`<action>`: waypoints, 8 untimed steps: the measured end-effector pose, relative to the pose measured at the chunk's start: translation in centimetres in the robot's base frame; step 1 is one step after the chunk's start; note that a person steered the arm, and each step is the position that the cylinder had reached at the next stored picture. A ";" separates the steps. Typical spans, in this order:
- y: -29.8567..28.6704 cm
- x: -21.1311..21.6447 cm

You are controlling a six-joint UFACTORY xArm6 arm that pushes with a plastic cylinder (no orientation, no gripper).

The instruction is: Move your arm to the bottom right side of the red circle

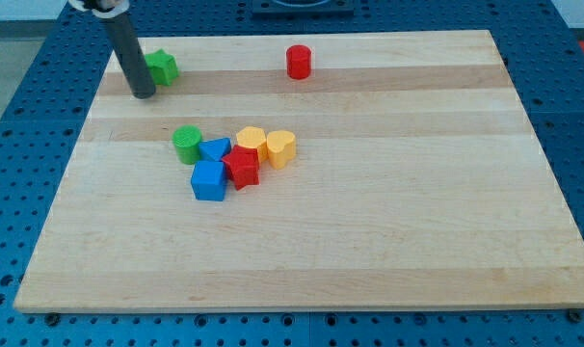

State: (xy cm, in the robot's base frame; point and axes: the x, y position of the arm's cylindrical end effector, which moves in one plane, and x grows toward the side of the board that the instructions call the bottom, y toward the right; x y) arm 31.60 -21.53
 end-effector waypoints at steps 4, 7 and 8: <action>1.9 -3.0; 14.6 -2.5; 18.0 -0.9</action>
State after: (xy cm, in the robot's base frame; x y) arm 30.75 -3.53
